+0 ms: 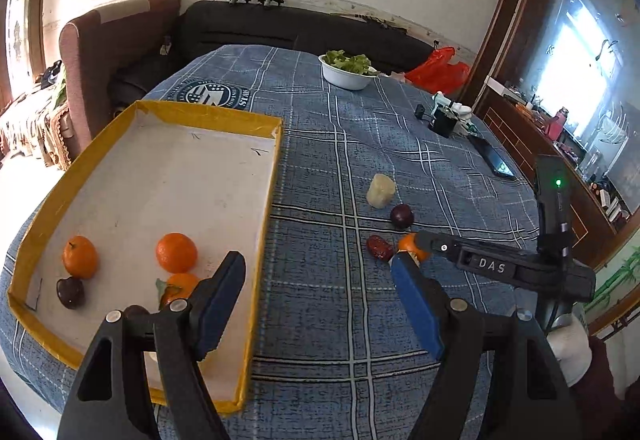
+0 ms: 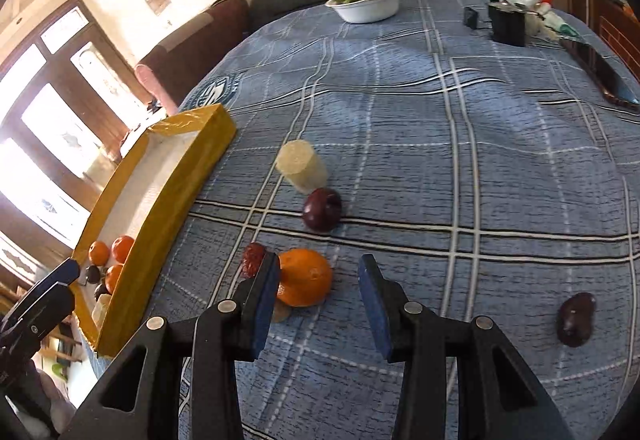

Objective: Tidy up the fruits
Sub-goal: 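Grasp a round cream yam slice with the left gripper while the right gripper grasps an orange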

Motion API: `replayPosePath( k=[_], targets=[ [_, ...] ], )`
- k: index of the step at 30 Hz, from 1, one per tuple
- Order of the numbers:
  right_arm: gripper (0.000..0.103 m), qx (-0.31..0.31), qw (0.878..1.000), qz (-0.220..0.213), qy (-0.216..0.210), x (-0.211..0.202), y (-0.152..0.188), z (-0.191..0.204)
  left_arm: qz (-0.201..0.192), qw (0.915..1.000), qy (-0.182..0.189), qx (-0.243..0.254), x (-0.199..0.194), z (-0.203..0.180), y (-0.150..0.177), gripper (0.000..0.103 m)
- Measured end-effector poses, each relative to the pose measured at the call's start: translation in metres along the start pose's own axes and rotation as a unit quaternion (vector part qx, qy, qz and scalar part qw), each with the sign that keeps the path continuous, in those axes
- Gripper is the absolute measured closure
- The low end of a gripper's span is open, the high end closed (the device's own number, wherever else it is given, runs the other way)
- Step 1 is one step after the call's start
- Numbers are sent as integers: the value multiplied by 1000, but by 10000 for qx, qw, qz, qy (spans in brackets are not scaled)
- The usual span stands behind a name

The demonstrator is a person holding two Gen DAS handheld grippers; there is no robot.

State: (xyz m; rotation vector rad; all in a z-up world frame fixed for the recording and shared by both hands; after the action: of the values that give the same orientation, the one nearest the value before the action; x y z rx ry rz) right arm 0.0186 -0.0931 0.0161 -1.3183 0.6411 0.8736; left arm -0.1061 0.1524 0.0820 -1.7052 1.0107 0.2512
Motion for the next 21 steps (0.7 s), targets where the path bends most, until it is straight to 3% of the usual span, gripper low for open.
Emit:
replayPosePath(
  k=[8,11,15,21],
  targets=[
    [58,-117,9995,177,-235,16,6,14,199,9985,282,-415,40,3,-30,28],
    [64,-205,9997,43,-159,17,9,16,369,9984,228,-361,66,-3,-44,28],
    [65,90,9996,-40,-283,16,9,1,541,9978,294,-233,101,-11,-59,28],
    [65,439,9986,-208,-209,8,10,-23,812,9966,100,49,152,-19,-67,29]
  ],
)
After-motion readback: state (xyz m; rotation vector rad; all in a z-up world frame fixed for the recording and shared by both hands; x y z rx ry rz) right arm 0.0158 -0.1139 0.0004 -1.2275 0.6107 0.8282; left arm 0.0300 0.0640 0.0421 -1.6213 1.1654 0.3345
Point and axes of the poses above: each gripper's, at about its wrist camera, not at the fingertips, and x roughly the way its jaws point, z to its left, y to its underside, the point moved 1 cm from there along x, roughly the way its jaws point, and after that the axes turned 14 degrees about y, right-handed, at the moved point
